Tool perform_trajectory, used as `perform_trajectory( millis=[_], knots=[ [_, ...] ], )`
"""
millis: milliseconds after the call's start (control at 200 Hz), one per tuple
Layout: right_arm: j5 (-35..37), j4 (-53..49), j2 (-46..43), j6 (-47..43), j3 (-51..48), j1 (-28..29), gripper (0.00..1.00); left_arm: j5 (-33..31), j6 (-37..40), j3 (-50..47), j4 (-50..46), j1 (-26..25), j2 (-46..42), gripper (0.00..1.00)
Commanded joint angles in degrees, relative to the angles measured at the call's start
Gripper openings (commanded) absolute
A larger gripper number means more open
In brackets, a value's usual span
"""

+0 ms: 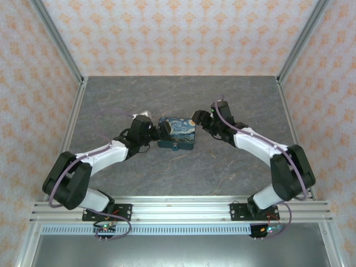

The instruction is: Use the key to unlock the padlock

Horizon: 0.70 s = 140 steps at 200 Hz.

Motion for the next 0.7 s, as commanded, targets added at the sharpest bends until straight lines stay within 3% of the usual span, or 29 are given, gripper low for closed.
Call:
perform_trajectory(
  millis=[0,260,475,696],
  knots=[
    [4.57,-9.54,-2.6,-7.36,-2.58,-0.08,0.67,-6.51,-0.15,-0.41,-4.64,-0.2,-4.23,1.0],
    [7.94,-20.71,-1.67,-18.47,-3.95,0.0,0.6,-2.31,-0.46,0.07,-10.95,-0.3,-9.9,1.0],
    [4.84,-22.51,2.84,-22.04,-3.45,0.61,0.49,1.76,-1.93,1.11,-10.88,-0.31,-9.74,1.0],
    [5.15,-22.81,6.79,-23.22,-2.79,2.34,0.45,3.2,-1.75,3.04,-10.93,-0.41,-8.0,1.0]
  ],
)
